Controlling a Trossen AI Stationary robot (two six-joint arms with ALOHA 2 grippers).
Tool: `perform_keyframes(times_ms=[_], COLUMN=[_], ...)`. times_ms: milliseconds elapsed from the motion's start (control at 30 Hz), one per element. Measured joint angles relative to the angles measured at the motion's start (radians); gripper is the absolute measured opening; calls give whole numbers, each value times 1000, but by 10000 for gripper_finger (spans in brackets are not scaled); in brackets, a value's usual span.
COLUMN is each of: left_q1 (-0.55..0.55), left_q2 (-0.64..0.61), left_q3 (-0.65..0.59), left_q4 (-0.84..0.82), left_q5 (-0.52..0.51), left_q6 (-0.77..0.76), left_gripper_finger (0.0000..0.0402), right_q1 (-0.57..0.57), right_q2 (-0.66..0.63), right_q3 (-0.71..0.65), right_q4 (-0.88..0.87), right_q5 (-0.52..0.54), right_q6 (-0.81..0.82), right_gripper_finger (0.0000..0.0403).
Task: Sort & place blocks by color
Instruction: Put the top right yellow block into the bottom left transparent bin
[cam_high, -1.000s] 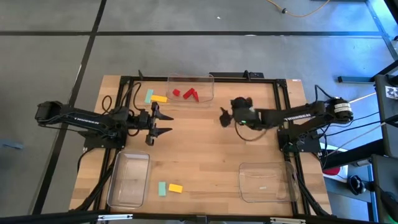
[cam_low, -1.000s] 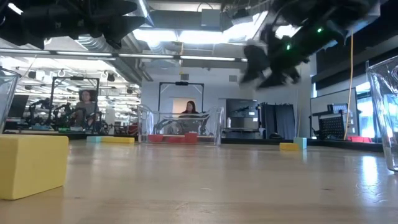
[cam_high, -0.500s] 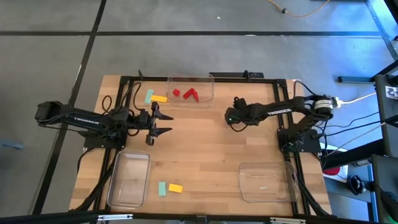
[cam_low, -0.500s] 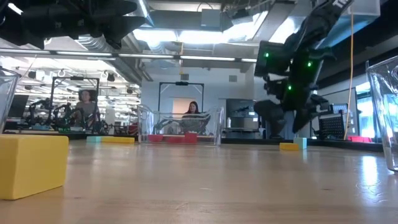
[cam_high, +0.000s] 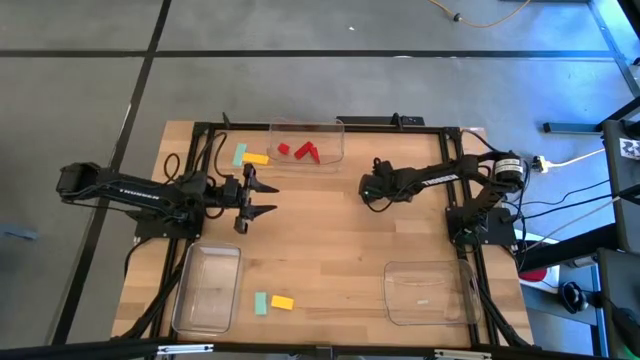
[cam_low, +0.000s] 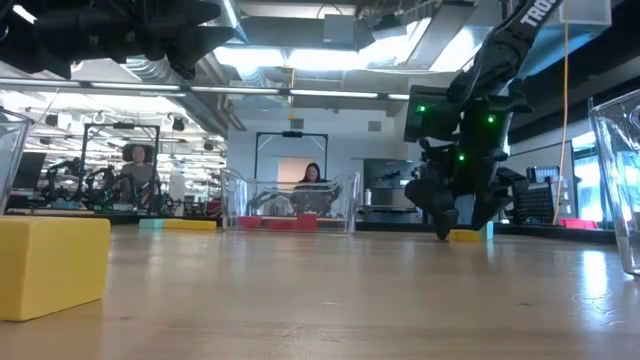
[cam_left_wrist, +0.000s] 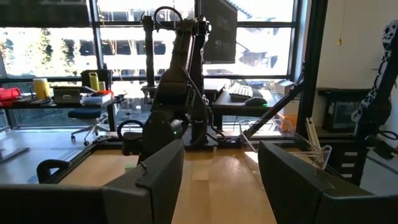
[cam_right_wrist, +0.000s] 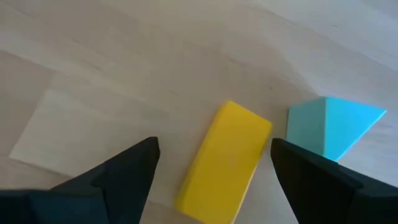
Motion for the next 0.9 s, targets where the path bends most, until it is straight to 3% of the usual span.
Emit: perform_keyframes(times_ms=[133, 467, 767, 900], left_q1=[0, 0, 0, 0], left_q2=[0, 0, 0, 0], left_q3=[0, 0, 0, 0], left_q4=[0, 0, 0, 0], left_q5=[0, 0, 0, 0], left_q6=[0, -1, -1, -1], left_gripper_finger=[198, 198, 198, 198], right_q1=[-4, -5, 13, 70], right_q2=[1, 2, -30, -110], right_q3=[0, -3, 11, -4], right_q4=[14, 81, 52, 121], right_q5=[-33, -79, -47, 76], right_q6=[0, -77, -229, -291], right_gripper_finger=[285, 136, 132, 130])
